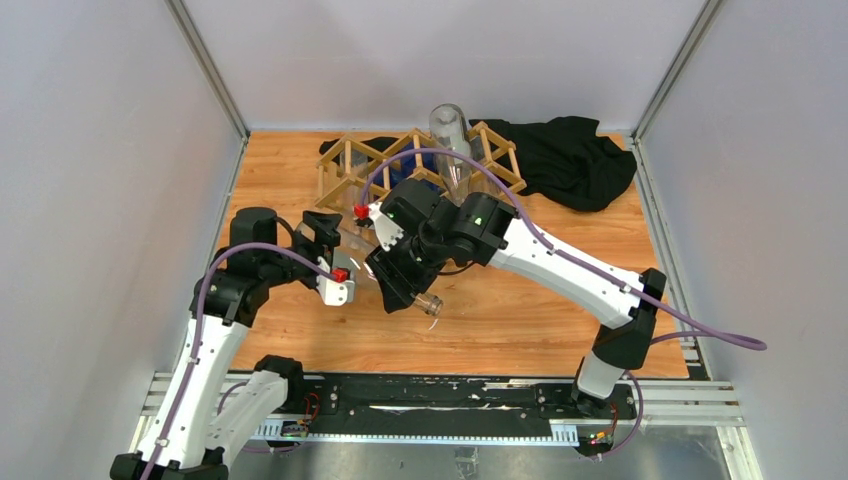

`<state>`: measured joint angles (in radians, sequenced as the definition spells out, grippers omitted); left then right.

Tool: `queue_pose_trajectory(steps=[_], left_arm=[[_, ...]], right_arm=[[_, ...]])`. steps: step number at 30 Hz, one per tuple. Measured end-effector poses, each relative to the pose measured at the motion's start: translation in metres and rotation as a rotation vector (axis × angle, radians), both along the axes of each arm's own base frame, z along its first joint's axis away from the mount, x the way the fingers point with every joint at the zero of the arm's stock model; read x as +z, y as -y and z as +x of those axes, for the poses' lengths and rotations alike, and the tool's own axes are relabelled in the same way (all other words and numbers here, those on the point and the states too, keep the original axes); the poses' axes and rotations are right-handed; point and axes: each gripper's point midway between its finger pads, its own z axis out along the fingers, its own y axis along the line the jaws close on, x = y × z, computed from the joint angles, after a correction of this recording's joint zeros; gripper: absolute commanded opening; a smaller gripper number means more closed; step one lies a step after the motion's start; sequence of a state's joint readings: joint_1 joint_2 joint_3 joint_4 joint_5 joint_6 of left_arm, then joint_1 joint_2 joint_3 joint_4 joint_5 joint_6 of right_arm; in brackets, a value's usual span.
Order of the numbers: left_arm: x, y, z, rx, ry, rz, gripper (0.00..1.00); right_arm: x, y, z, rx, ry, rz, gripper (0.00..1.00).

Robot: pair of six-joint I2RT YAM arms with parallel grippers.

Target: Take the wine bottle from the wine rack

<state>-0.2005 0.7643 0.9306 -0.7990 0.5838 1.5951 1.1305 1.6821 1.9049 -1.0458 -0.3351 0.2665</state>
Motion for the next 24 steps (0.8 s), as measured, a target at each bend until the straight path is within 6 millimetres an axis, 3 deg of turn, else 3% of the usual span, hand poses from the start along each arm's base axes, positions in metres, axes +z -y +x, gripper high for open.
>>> queue_pose_trajectory(steps=[3, 4, 6, 10, 18, 24], left_arm=[[0.001, 0.0, 0.001, -0.004, 0.011, 0.005, 0.03], [0.002, 0.0, 0.001, -0.004, 0.015, 0.004, 0.0], [0.005, 0.0, 0.003, 0.006, 0.03, -0.004, 0.0], [0.004, -0.001, 0.004, 0.063, 0.022, -0.076, 0.0], [0.006, -0.001, 0.001, 0.166, -0.029, -0.245, 0.0], [0.006, -0.002, 0.002, 0.236, -0.09, -0.337, 0.0]], right_arm=[[-0.001, 0.0, 0.001, -0.002, 0.009, -0.005, 0.44], [-0.002, 0.0, 0.002, -0.003, 0.014, -0.006, 0.51], [-0.001, 0.0, 0.005, -0.001, 0.031, -0.005, 0.66], [0.014, -0.005, 0.014, 0.0, 0.108, 0.06, 0.82], [0.085, 0.01, 0.029, -0.067, 0.263, 0.268, 0.92], [0.12, 0.021, 0.045, -0.141, 0.342, 0.344, 0.95]])
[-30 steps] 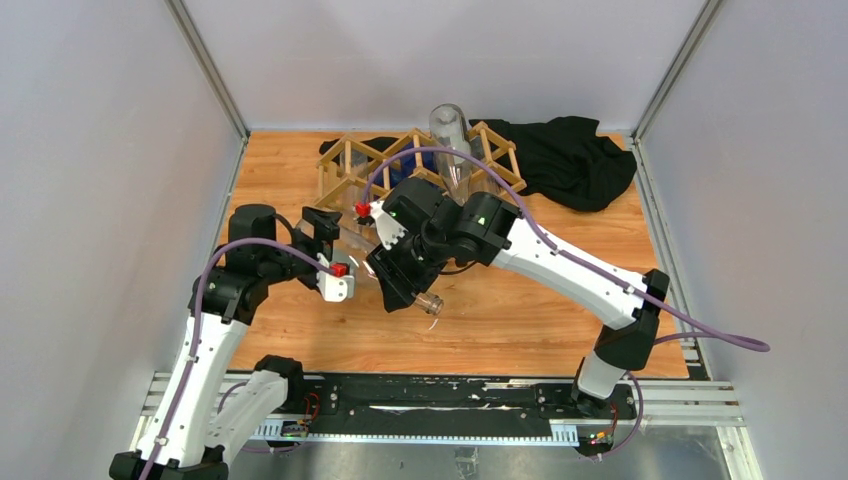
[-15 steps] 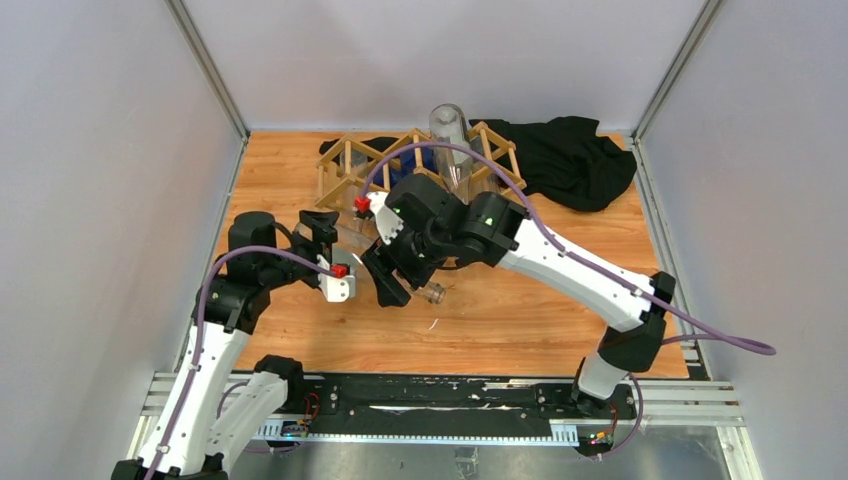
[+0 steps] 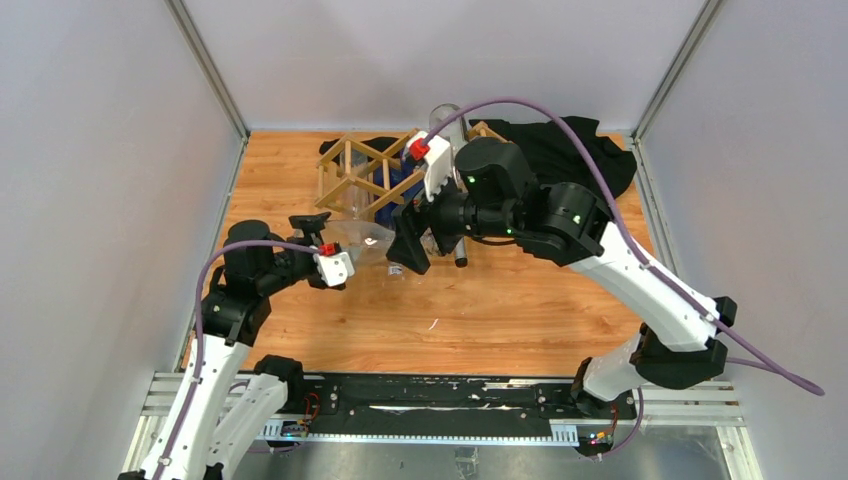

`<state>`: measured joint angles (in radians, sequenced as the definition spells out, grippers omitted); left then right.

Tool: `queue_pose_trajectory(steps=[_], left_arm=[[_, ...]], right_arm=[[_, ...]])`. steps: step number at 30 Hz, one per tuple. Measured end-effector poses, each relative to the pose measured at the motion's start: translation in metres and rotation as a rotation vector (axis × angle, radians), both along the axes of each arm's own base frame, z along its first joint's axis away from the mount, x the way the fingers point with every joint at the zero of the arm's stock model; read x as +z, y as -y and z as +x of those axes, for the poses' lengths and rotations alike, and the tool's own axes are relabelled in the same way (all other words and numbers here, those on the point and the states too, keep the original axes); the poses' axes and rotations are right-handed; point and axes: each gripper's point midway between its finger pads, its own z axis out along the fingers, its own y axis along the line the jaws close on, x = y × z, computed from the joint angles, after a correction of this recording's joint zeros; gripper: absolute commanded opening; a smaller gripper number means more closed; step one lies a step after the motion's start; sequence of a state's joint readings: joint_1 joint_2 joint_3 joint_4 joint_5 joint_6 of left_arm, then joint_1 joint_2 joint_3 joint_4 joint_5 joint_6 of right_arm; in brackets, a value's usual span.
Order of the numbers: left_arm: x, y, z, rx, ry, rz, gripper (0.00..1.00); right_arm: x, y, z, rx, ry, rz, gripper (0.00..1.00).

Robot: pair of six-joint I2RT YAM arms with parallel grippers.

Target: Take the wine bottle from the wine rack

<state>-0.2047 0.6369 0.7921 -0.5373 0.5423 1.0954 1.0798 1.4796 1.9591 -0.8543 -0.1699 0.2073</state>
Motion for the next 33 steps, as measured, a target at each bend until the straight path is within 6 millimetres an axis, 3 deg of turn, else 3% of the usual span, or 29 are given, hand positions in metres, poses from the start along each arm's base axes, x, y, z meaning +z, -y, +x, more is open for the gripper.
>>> queue_pose_trajectory(steps=[5, 10, 14, 18, 23, 28, 33], left_arm=[[-0.002, 0.002, 0.002, 0.066, -0.118, -0.116, 0.0], [0.002, 0.007, 0.0, 0.117, -0.239, -0.233, 0.0], [0.009, 0.014, -0.008, 0.13, -0.332, -0.332, 0.0], [0.013, 0.023, -0.018, 0.125, -0.427, -0.425, 0.0], [0.014, 0.033, -0.031, 0.11, -0.534, -0.515, 0.0], [0.02, 0.04, -0.045, 0.075, -0.578, -0.563, 0.0], [0.019, 0.043, -0.055, 0.052, -0.617, -0.571, 0.0]], right_arm=[[0.031, 0.02, 0.009, -0.081, 0.078, 0.082, 0.96], [0.064, 0.048, 0.006, -0.138, 0.16, 0.21, 0.97], [0.079, 0.052, 0.007, -0.157, 0.194, 0.281, 0.97], [0.074, 0.035, 0.017, -0.163, 0.197, 0.302, 0.96], [0.058, -0.001, 0.032, -0.155, 0.169, 0.312, 0.95], [0.045, -0.036, 0.044, -0.135, 0.129, 0.326, 0.89], [0.036, -0.057, 0.05, -0.124, 0.099, 0.343, 0.81]])
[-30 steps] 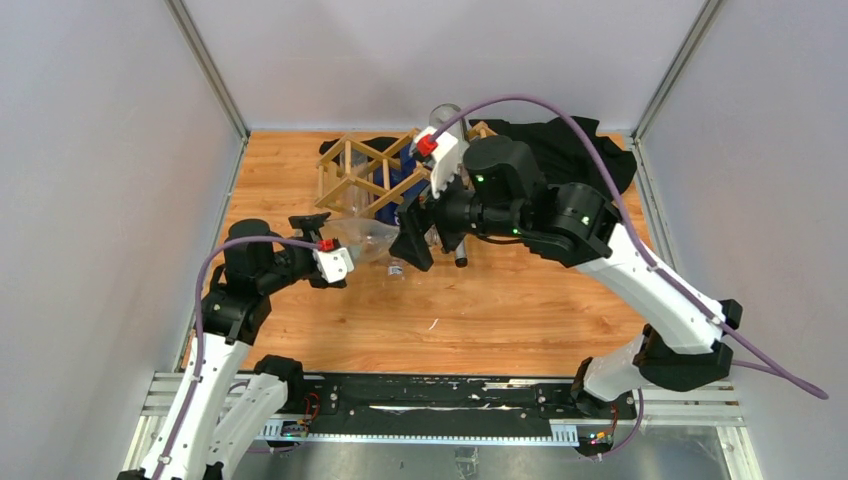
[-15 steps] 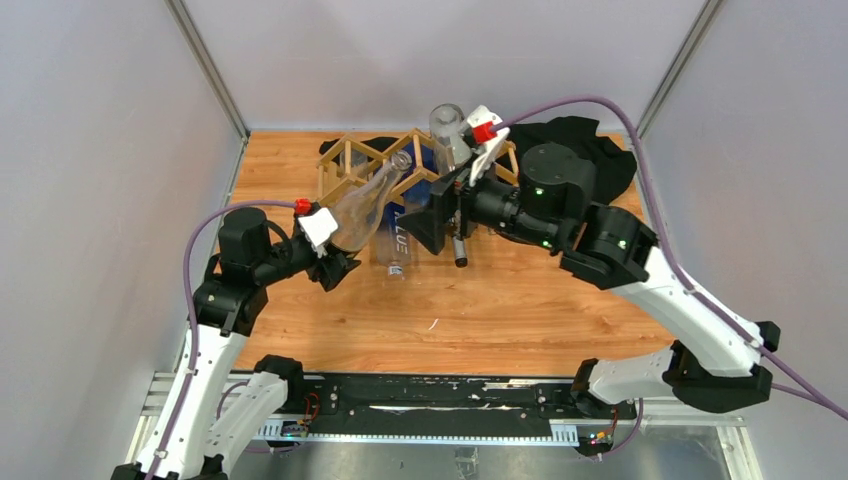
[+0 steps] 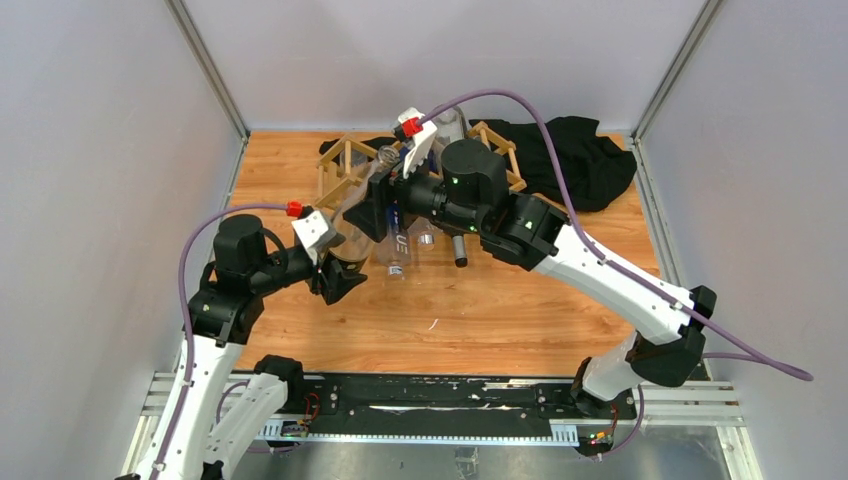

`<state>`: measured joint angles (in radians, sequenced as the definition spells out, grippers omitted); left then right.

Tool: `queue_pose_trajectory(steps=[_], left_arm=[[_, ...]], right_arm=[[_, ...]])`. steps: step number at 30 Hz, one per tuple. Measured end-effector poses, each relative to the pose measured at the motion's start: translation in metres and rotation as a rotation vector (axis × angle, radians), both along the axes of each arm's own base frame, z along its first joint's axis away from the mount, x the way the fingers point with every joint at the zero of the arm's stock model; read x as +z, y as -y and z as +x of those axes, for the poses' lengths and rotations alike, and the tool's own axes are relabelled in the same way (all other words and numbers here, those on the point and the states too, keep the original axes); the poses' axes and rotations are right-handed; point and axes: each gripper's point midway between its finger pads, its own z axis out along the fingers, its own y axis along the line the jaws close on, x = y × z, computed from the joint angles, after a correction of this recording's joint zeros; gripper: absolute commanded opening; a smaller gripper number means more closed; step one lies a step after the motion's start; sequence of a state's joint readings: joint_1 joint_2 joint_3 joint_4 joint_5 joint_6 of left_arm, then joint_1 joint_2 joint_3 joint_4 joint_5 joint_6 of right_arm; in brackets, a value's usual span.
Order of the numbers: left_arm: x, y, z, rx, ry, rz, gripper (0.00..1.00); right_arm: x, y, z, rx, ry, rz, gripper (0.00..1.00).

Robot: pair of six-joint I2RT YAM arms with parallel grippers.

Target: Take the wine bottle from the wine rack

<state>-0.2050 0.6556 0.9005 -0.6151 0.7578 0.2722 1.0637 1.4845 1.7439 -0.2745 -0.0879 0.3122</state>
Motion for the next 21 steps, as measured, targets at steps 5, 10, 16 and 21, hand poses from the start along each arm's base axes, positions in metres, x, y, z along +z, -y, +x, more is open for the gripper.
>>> queue_pose_trajectory(steps=[5, 10, 16, 21], left_arm=[[-0.005, 0.002, -0.005, -0.02, -0.029, -0.002, 0.0], [-0.006, 0.003, -0.007, -0.021, -0.043, -0.008, 0.05], [-0.007, 0.003, -0.006, -0.02, -0.057, -0.007, 1.0], [0.019, 0.0, 0.003, -0.015, -0.04, 0.034, 1.0]], right_arm=[[0.005, -0.007, 0.004, -0.006, 0.002, 0.036, 0.59], [0.013, -0.01, 0.005, -0.004, -0.003, 0.068, 0.09], [0.01, -0.011, 0.006, -0.014, -0.009, 0.053, 0.0], [-0.026, 0.003, 0.015, -0.077, -0.032, -0.095, 0.0]])
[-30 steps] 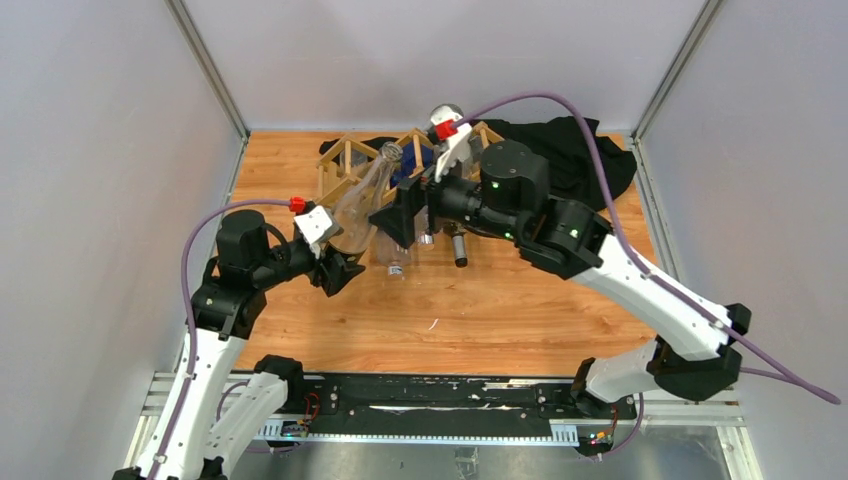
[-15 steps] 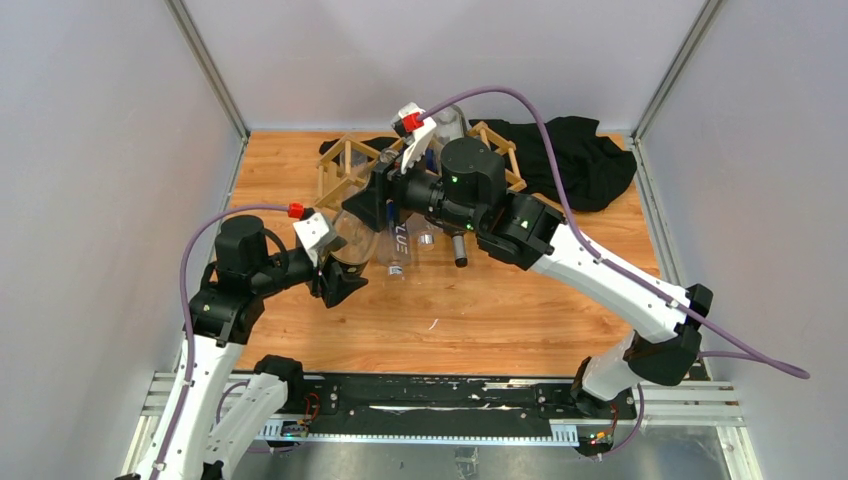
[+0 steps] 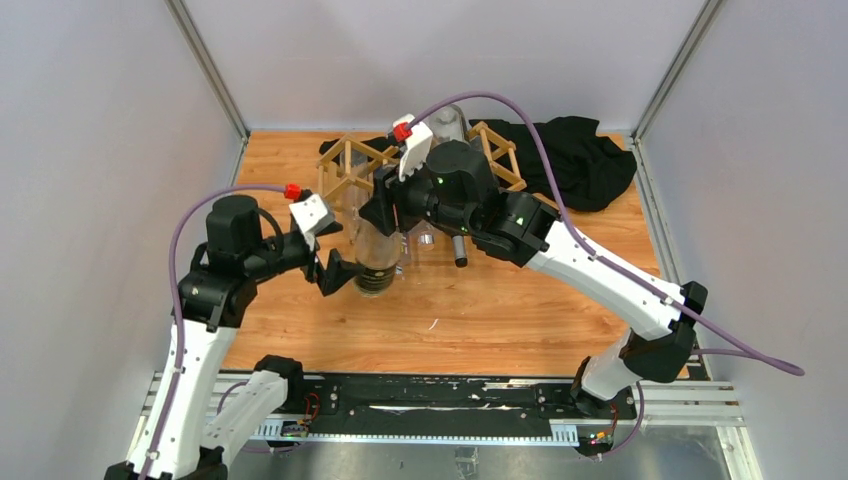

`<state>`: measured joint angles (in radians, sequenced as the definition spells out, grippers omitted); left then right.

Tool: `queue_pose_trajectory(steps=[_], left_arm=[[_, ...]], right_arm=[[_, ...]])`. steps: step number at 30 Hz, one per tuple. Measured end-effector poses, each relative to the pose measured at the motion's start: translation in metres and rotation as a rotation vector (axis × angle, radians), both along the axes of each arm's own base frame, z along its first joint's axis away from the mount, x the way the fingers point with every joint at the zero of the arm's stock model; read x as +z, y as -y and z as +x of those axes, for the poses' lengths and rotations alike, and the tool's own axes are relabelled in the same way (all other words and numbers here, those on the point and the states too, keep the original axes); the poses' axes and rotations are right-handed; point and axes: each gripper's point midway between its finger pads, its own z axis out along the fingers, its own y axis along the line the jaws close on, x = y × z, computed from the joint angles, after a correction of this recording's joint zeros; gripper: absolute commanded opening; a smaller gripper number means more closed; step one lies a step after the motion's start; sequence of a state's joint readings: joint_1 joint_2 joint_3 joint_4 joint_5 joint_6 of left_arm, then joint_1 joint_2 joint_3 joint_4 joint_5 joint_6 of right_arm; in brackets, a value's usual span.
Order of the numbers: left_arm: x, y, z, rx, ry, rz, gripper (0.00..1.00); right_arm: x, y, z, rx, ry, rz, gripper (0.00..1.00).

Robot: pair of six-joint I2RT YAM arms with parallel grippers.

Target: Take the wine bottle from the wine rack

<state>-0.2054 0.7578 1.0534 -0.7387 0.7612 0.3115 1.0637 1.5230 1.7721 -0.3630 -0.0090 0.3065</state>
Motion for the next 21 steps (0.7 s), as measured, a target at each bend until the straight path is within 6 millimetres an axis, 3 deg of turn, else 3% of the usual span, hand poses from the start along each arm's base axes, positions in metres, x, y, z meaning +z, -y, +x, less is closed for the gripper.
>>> queue_pose_trajectory(steps=[3, 7, 17, 21], left_arm=[[0.012, -0.003, 0.011, 0.013, 0.001, 0.037, 1.0], [0.013, -0.007, 0.018, 0.029, -0.03, 0.085, 1.0], [0.03, -0.016, 0.036, 0.103, -0.039, 0.128, 1.0], [0.035, -0.024, 0.054, 0.161, -0.065, 0.175, 1.0]], right_arm=[[-0.017, 0.011, 0.004, -0.031, -0.007, -0.08, 0.0], [-0.029, 0.032, 0.002, -0.057, -0.019, -0.144, 0.0], [-0.012, 0.111, -0.034, -0.094, -0.004, -0.146, 0.0], [-0.022, 0.144, -0.041, -0.147, -0.008, -0.186, 0.0]])
